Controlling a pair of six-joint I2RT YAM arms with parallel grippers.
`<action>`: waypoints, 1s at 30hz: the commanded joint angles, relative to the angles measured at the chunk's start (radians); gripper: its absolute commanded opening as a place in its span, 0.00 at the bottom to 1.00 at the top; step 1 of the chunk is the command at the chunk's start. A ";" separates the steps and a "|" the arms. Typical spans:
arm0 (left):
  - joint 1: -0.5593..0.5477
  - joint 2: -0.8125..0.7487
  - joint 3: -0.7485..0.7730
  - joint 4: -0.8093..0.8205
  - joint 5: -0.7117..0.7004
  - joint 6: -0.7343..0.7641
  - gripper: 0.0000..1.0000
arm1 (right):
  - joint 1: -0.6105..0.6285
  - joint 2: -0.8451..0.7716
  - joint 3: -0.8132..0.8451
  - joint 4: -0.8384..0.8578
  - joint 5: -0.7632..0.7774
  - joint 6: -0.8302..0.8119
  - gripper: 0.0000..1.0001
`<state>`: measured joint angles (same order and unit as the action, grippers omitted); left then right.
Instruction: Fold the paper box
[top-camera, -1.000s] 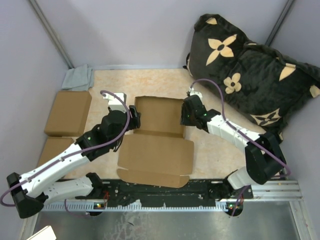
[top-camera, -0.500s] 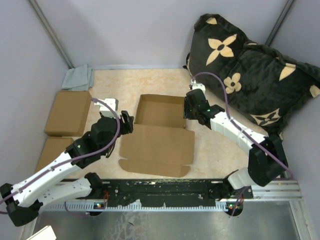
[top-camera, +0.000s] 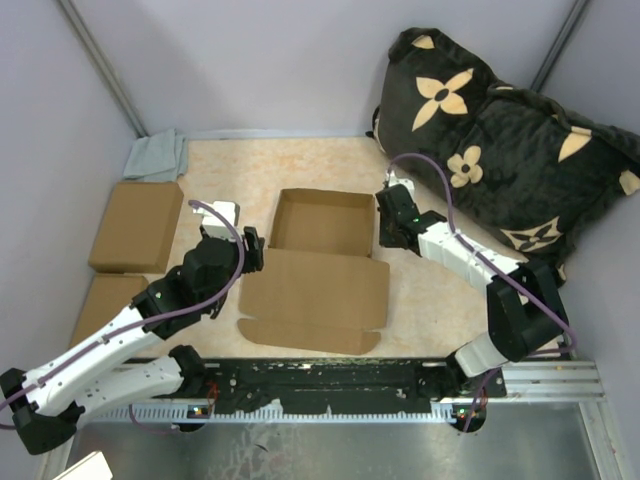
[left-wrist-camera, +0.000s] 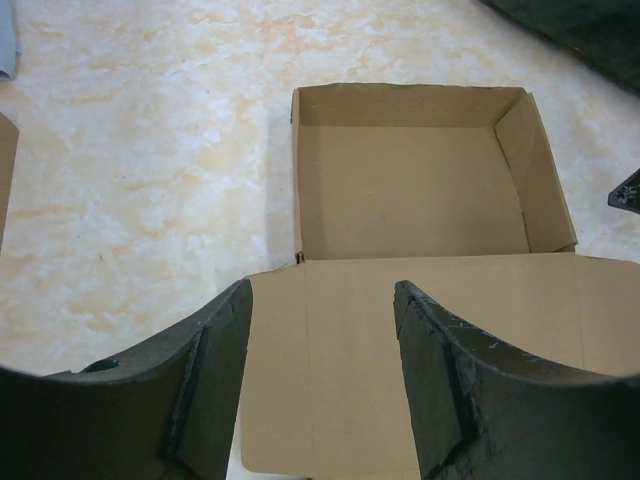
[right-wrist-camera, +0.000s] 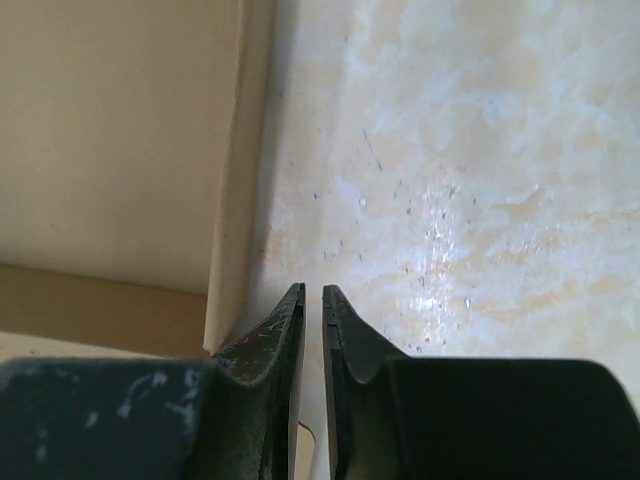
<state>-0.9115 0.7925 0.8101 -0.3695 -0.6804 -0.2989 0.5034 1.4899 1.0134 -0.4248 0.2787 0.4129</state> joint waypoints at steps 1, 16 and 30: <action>0.005 -0.018 -0.009 -0.012 0.001 0.032 0.65 | 0.012 0.004 -0.017 -0.028 -0.058 -0.039 0.13; 0.005 -0.012 -0.044 0.023 0.019 0.078 0.65 | 0.204 -0.018 0.056 0.017 -0.288 -0.012 0.11; 0.008 -0.050 -0.079 0.043 -0.008 0.098 0.65 | 0.108 0.260 0.499 -0.060 -0.184 -0.307 0.48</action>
<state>-0.9115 0.7605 0.7364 -0.3580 -0.6704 -0.2161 0.6754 1.5997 1.3796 -0.5068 0.1154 0.2394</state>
